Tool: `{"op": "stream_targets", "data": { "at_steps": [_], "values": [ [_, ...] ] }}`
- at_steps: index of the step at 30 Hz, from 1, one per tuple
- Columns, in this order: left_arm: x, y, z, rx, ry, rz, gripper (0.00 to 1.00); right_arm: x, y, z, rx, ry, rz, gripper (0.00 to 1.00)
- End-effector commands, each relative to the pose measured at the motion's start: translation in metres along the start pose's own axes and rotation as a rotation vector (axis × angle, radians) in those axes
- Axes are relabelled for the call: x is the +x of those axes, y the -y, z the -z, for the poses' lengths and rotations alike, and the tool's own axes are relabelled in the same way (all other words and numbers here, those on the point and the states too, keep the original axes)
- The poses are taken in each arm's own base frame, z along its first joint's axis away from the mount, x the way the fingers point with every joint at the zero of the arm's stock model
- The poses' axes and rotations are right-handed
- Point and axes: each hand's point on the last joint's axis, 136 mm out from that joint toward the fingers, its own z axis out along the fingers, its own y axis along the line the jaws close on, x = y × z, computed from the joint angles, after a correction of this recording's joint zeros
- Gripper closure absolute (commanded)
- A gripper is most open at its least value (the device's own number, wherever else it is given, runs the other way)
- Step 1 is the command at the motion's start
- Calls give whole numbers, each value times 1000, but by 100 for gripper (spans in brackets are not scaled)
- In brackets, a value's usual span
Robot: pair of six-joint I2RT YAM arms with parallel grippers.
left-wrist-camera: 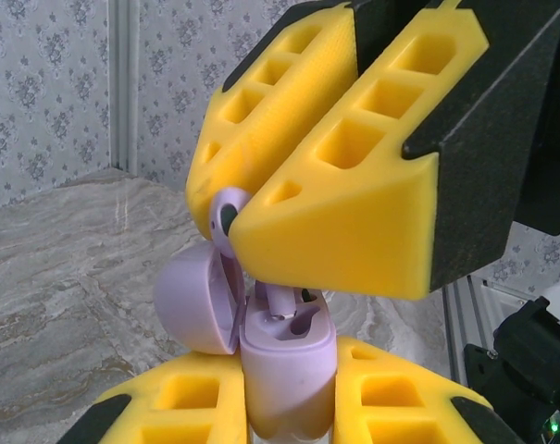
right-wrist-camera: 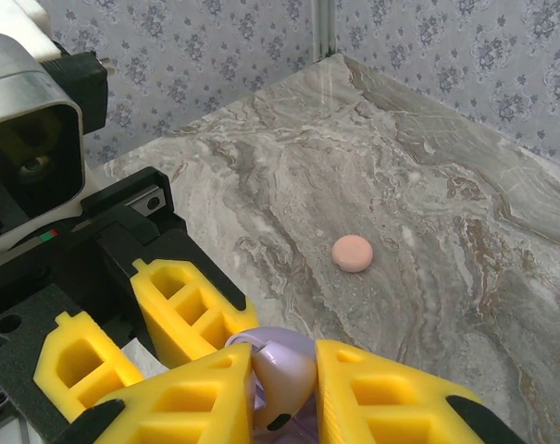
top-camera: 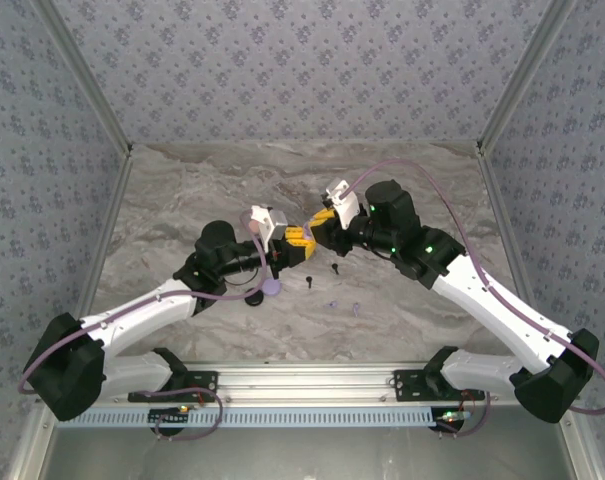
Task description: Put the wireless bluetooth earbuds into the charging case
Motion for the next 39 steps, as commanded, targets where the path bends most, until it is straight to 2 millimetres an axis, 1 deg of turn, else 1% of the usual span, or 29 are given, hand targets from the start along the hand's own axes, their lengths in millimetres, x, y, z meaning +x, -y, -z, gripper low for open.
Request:
{"op": "stream_targets", "data": {
  "at_steps": [1,8,11,18,29,39],
  "values": [
    [-32,14,1,57,87,-81,100,9,-1,4,-9,-29,-18,76],
    [-20,9,-1,37,41,-109,100,7,-3,9,-20,-39,-12,77],
    [-20,9,-1,36,36,-117,100,8,-4,9,-26,-49,-8,77],
    [-21,10,0,40,42,-117,100,13,-5,5,-30,-67,-8,77],
    [-32,12,0,50,91,-87,100,16,-3,0,-5,-50,7,77],
    [-34,10,-2,45,100,-55,100,9,-4,-2,3,-9,7,76]
  ]
}}
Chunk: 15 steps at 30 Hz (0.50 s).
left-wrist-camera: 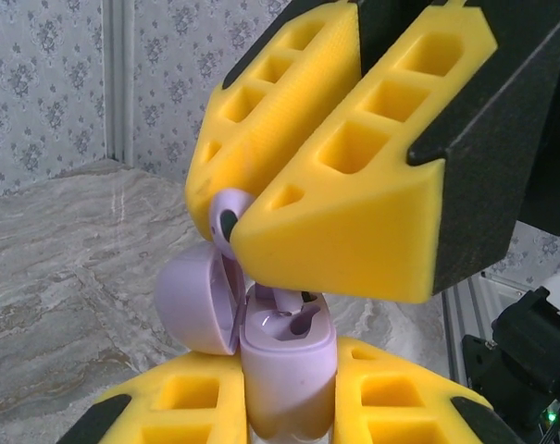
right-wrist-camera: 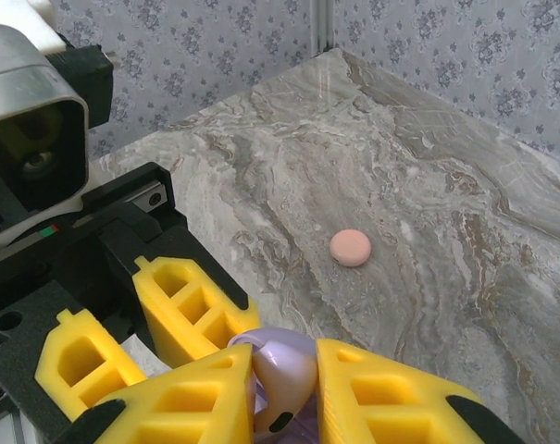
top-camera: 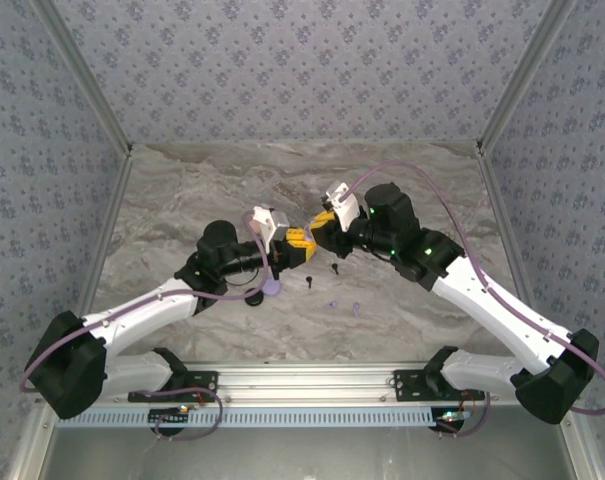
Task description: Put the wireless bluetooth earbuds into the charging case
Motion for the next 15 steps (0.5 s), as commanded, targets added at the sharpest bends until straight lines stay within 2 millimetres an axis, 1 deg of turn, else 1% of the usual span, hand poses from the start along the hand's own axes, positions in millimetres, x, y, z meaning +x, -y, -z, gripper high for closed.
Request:
{"op": "stream_targets", "data": {
  "at_steps": [1,7,15],
  "values": [
    [-40,11,1,38,121,-60,100,4,-2,0,1,-4,-1,76],
    [-40,10,0,34,126,-53,100,3,-5,1,-10,-1,0,76],
    [-38,9,0,28,119,-58,100,9,-8,1,-32,-32,6,76]
  ]
}}
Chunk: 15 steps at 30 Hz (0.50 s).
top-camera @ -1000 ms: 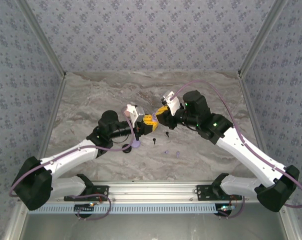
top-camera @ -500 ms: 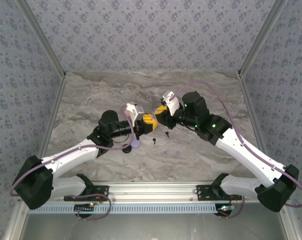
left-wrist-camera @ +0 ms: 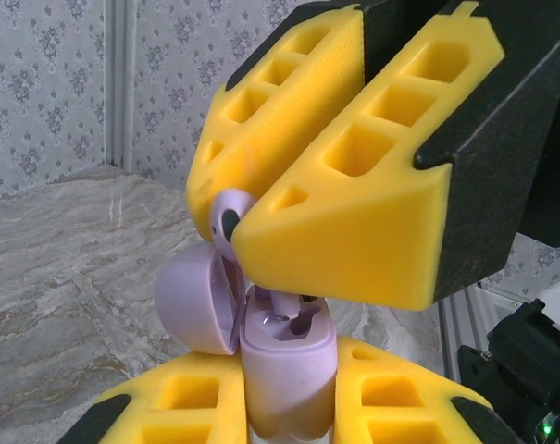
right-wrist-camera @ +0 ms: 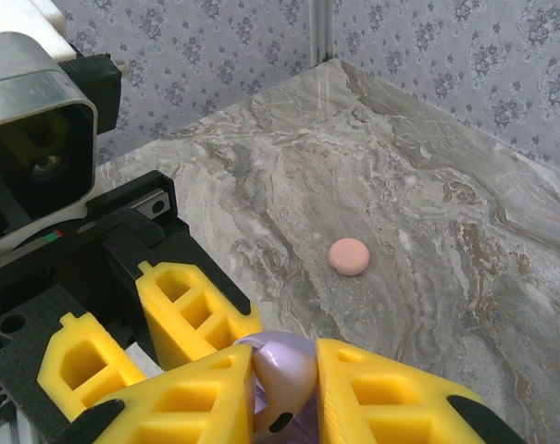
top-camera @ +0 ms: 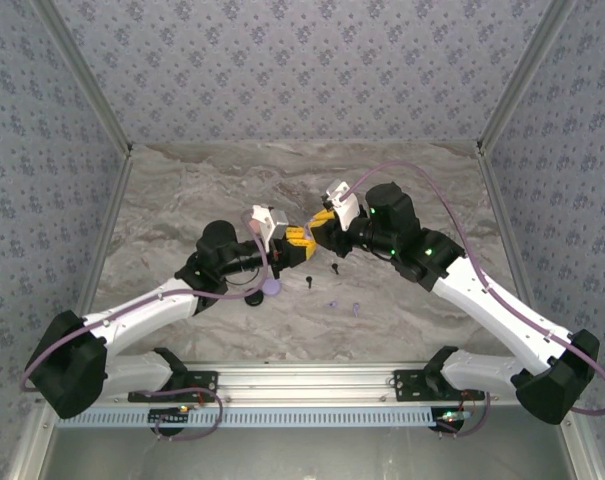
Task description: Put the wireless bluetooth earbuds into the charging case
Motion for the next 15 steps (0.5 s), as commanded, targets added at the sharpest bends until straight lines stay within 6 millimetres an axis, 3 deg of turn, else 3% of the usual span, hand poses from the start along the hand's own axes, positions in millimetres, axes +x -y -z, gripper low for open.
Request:
{"op": "stream_targets", "data": {
  "at_steps": [1,15],
  "values": [
    [-33,9,0,28,98,-76,100,12,-7,1,-29,-47,0,76],
    [-24,6,-1,15,70,-105,100,-9,7,15,51,12,-19,76]
  ]
}}
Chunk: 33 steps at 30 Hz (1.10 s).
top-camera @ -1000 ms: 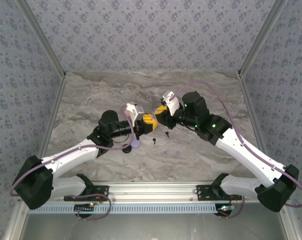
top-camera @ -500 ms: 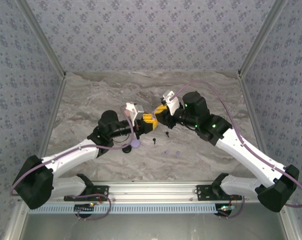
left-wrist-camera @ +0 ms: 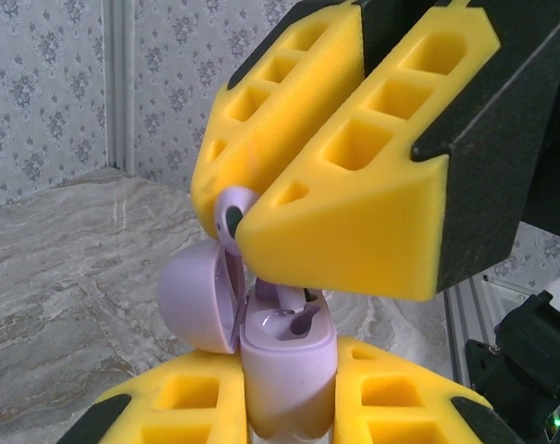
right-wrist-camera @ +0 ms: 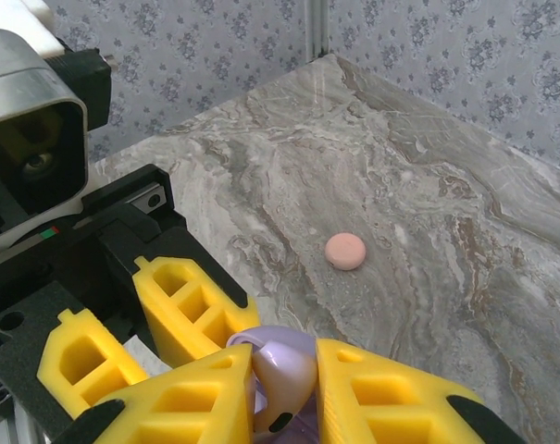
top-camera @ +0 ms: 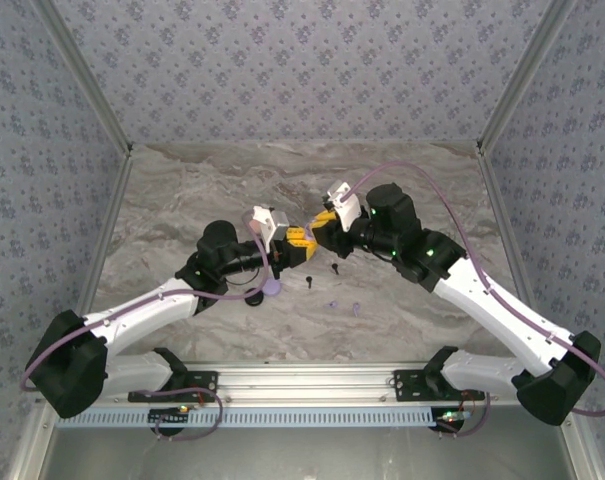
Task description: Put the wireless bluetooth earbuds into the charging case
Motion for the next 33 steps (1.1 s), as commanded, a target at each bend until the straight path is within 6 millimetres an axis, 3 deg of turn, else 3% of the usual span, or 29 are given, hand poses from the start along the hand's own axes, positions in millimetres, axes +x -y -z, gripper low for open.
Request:
{"op": "stream_targets", "data": {
  "at_steps": [1,8,21,33],
  "values": [
    [-24,5,0,13,70,-71,100,-12,5,14,33,26,-23,76],
    [-17,1,-1,-2,45,-73,100,-20,8,23,24,56,-52,76],
    [-24,5,-1,15,69,-69,100,-16,-7,10,-34,63,-39,76],
    [-29,7,-1,22,84,-64,100,-2,-4,-1,-6,12,-28,76]
  ]
}}
